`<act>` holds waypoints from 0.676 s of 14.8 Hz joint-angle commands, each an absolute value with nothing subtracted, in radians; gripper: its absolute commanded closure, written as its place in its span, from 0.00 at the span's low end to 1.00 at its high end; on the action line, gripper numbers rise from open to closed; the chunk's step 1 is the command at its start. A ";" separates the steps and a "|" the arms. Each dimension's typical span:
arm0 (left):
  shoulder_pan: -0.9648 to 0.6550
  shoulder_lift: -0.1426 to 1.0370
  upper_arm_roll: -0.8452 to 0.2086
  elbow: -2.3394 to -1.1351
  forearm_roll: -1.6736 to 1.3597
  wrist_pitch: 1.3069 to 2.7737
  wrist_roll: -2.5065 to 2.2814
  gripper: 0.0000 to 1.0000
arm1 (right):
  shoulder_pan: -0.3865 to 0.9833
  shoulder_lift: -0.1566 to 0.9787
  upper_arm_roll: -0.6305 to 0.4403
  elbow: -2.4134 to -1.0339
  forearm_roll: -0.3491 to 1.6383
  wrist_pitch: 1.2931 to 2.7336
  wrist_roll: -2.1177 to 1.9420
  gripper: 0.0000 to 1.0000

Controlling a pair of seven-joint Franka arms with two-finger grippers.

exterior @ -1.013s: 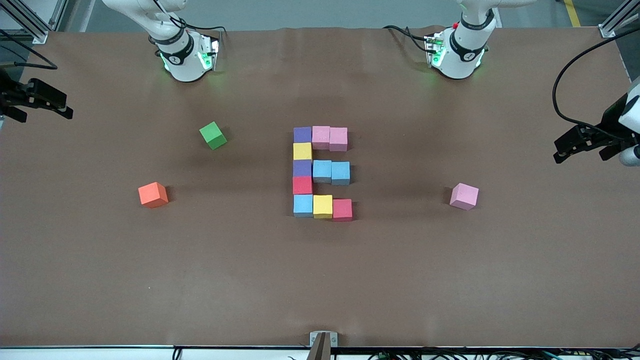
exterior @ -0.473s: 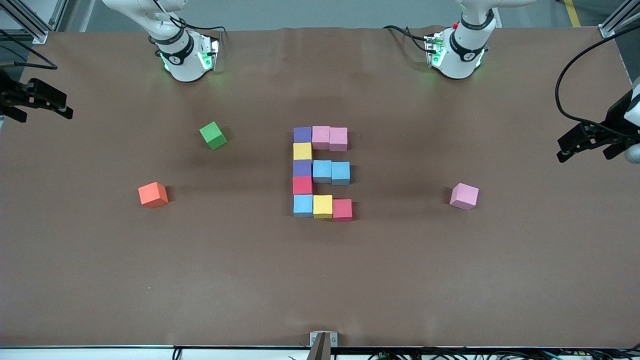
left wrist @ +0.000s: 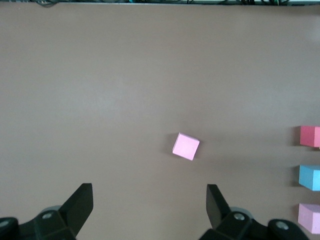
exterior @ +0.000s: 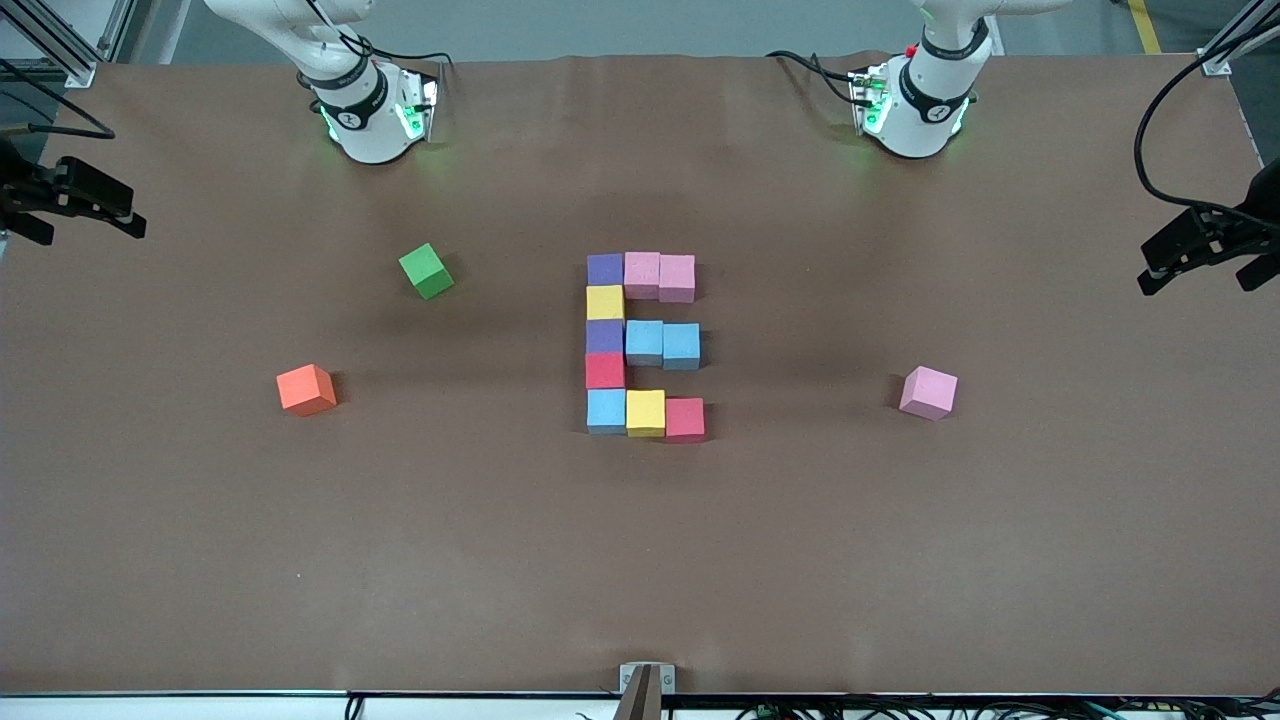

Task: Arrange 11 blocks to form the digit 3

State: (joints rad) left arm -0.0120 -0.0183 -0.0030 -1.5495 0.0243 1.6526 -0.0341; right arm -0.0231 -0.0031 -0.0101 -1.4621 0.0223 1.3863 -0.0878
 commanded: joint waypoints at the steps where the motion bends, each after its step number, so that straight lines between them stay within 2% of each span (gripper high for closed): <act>1: -0.002 -0.023 -0.011 -1.539 0.005 1.608 -0.015 0.00 | -0.026 -0.023 -0.008 -1.474 0.031 1.382 -0.097 0.00; 10: 0.000 -0.026 -0.011 -1.542 0.003 1.549 -0.018 0.00 | -0.025 -0.023 -0.009 -1.476 0.023 1.379 -0.098 0.00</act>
